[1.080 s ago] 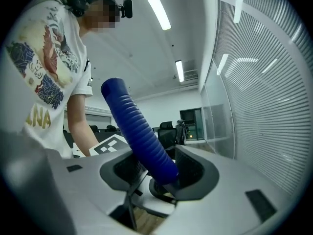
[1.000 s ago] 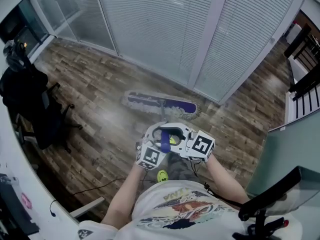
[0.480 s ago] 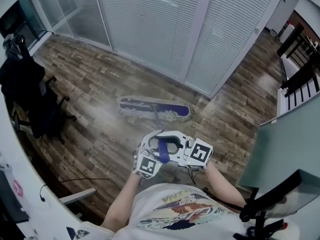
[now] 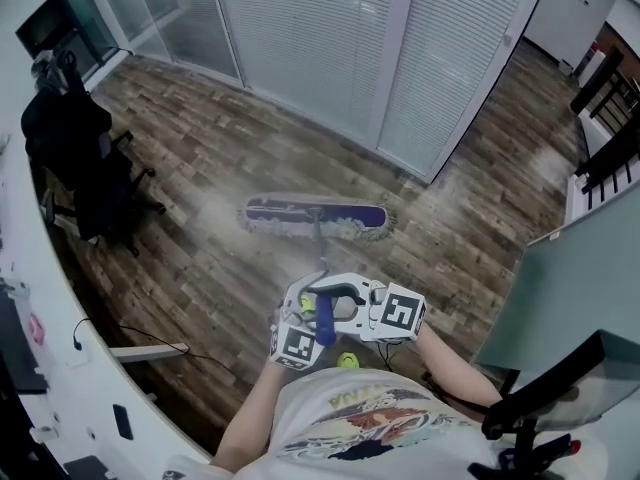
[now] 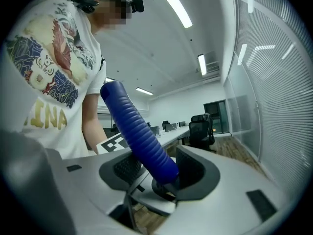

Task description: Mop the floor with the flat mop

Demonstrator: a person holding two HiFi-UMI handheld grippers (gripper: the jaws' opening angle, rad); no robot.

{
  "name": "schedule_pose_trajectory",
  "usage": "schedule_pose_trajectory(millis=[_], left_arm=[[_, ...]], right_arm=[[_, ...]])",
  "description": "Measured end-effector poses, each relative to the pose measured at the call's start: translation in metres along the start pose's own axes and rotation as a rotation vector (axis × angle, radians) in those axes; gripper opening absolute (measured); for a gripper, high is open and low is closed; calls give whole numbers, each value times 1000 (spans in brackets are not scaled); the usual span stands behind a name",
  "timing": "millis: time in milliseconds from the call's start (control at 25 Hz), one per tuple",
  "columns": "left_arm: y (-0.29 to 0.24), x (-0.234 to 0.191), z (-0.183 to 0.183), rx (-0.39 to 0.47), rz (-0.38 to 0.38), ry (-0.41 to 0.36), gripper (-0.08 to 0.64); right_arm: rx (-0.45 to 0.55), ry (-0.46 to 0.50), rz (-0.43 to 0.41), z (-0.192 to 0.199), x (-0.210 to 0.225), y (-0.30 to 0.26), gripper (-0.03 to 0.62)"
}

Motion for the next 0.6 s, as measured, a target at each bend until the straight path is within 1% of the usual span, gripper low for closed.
schedule_pose_trajectory(millis=[160,280,360,440,600], left_arm=[[18,37,6,3,-50,17,112],[13,49,10,-18,-58,-12,112],[8,50,10,-25,-47,-51,110],[0,43,8,-13,-38,-79,110],[-25,17,9,10,-33,-82,109]], right_arm=[[-30,-3,-52,10,-36,10,207],[-25,-19,-77,24,-42,19,215],[3,-34,-75,28,-38,24,222],[25,-42,-75,25,-26,26,222],[32,-58,-83,21,10,26,222]])
Point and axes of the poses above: the fingertips, and each gripper's own axes: y backward along the fingers, x to its right, z out of its underside, the point moved 5 cm from there along y, backward along the fingers, and after that the axes turned 2 degrees about x, right-handed, at the moved point
